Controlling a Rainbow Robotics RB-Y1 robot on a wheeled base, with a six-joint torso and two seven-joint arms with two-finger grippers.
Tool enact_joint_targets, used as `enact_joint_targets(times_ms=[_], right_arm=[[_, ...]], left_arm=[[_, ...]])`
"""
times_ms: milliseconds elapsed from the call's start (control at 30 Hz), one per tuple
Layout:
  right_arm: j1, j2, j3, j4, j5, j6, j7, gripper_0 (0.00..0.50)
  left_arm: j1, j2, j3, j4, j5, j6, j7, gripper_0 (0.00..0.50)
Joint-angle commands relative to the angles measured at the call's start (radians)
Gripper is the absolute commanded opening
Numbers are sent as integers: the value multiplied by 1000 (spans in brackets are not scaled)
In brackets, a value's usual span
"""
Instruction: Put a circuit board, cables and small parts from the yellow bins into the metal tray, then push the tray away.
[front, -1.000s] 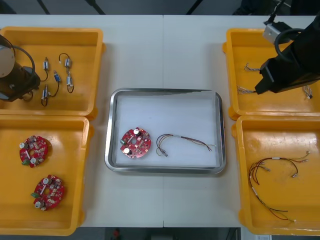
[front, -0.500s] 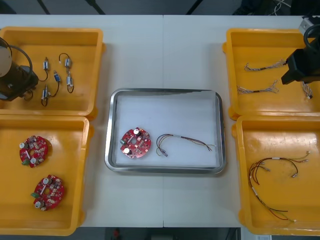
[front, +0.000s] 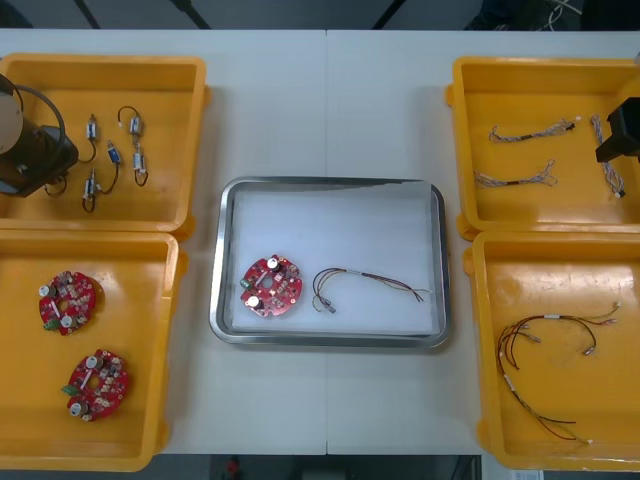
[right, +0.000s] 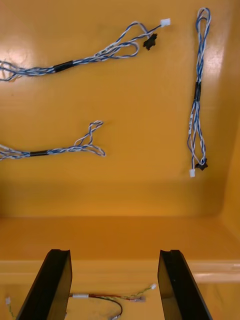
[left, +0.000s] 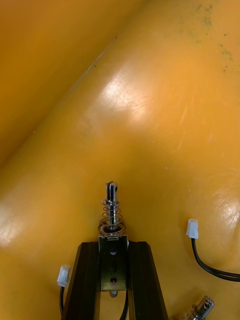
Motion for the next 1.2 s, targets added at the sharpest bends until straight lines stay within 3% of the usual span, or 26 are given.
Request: enact_joint_targets(times_ms=[33, 500, 667, 833, 1200], right_arm=[[-62, -43, -28, 76, 11, -64, 114, 500], [-190, -15, 114, 380, 43, -323, 194, 500], [-237, 5, 151, 486, 49, -415, 211, 500], [-274, 33, 174, 589, 43, -506, 231, 500], [-282, 76, 173, 687, 30, -638, 260, 500]], left_arm=[[-29, 65, -7, -27, 9, 10, -34, 0], [-121, 157, 22, -225, 29, 289, -69, 0], [-135, 160, 117, -261, 37, 390, -101, 0], [-149, 162, 216, -262, 102, 514, -233, 0], [-149, 134, 301, -311, 132, 613, -276, 0]])
